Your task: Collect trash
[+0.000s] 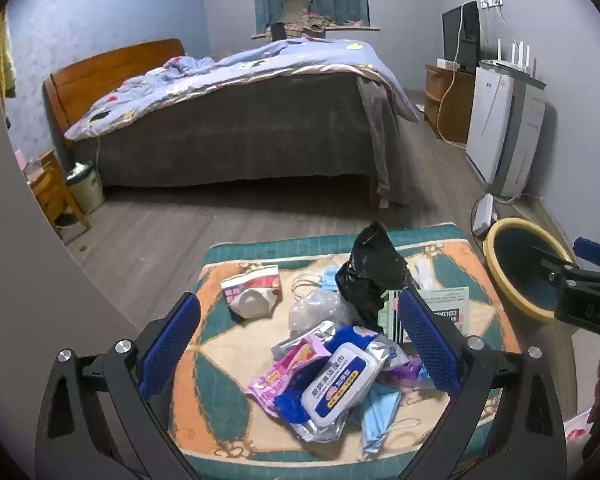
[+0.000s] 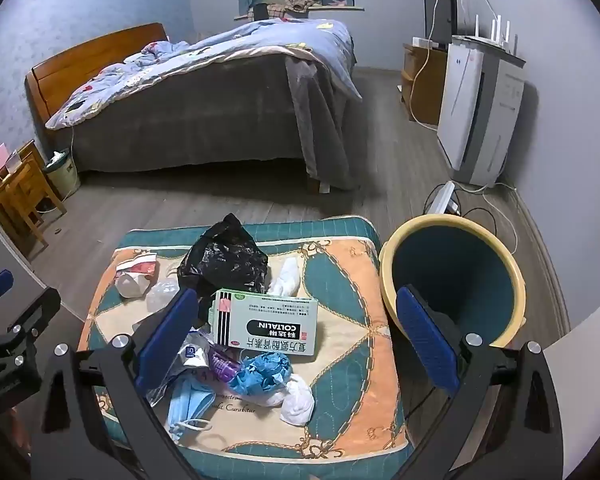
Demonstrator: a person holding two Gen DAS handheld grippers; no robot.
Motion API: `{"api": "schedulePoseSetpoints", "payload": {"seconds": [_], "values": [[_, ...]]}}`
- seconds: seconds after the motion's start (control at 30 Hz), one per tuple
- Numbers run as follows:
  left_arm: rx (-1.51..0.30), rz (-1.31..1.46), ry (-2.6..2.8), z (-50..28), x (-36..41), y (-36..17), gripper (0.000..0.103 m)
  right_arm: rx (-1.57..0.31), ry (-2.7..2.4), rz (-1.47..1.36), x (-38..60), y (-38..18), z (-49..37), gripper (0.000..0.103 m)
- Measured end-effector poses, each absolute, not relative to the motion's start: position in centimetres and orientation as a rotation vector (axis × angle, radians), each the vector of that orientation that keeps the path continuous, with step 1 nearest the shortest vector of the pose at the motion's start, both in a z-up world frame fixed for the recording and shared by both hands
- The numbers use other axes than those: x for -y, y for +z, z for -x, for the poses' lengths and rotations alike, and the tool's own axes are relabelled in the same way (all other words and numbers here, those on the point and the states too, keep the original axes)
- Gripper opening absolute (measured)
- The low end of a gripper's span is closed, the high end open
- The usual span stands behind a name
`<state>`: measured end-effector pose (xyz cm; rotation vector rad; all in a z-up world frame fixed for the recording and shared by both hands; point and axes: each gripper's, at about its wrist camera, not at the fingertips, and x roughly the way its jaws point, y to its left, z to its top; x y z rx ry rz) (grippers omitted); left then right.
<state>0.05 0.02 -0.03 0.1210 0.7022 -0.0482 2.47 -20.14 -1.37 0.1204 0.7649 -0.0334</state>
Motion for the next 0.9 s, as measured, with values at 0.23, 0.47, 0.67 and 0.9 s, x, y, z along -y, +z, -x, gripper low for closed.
{"api": "schedulePoseSetpoints", "payload": {"seconds": [0.23, 0.47, 0.67, 0.9], "values": [[-0.711, -0.117, -0.049, -0.1, 0.0, -0.2, 0.098, -0.759, -0.026, -0.084, 19.9, -2.3, -2.2, 0.097], [-0.708, -0.118, -0.054, -0.2, -0.1, -0.6, 0.098, -0.780, -0.035, -0.096, 19.7, -2.2, -2.7, 0.097], [-0.711, -0.115, -0.053, -0.2, 0.0, -0.8, 0.098, -0.784, -0.037, -0.104, 20.0, -2.2, -2.5, 0.097], [-0.714, -0.112, -0.053, 0.0, 0.1, -0.8, 0.098, -0.795, -0.038, -0.102, 20.0, -2.3, -2.5, 0.097]]}}
